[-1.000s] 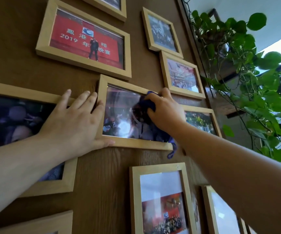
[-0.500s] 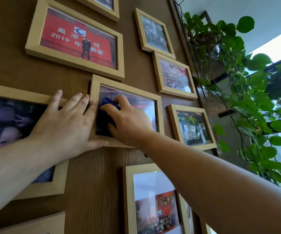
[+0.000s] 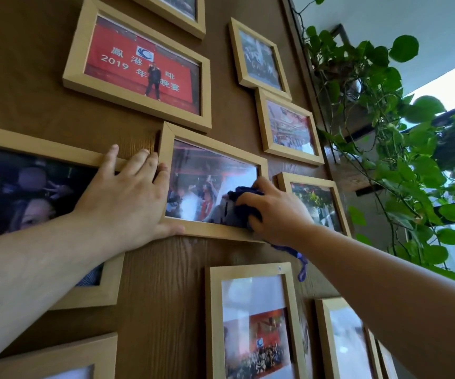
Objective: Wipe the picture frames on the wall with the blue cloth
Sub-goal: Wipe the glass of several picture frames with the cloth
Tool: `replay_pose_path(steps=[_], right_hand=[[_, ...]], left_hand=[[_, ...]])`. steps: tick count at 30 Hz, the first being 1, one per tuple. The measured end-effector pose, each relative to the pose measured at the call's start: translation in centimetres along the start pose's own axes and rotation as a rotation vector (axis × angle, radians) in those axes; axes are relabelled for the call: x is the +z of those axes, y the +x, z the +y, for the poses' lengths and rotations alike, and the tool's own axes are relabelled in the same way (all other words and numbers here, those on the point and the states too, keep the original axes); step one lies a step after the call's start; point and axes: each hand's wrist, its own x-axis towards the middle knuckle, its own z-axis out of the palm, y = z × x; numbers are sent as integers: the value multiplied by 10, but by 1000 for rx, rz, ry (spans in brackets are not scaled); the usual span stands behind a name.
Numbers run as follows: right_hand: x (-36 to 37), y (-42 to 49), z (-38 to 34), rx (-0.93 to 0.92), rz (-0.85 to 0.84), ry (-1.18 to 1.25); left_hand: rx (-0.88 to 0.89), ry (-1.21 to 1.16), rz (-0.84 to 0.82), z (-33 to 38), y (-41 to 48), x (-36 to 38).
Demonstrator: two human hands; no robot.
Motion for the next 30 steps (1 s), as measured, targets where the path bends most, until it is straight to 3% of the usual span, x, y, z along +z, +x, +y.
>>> replay_pose_path(steps=[5, 12, 22, 30], right_hand=[[-12, 17, -57, -208, 12, 181], [-18, 26, -68, -232, 4, 289], [-1, -18, 4, 38, -119, 50], [6, -27, 11, 8, -27, -112]], left_hand=[[10, -50, -14, 1, -2, -4], [1, -32, 0, 2, -1, -2], [-7, 1, -16, 2, 1, -2], [0, 39, -24, 3, 2, -3]])
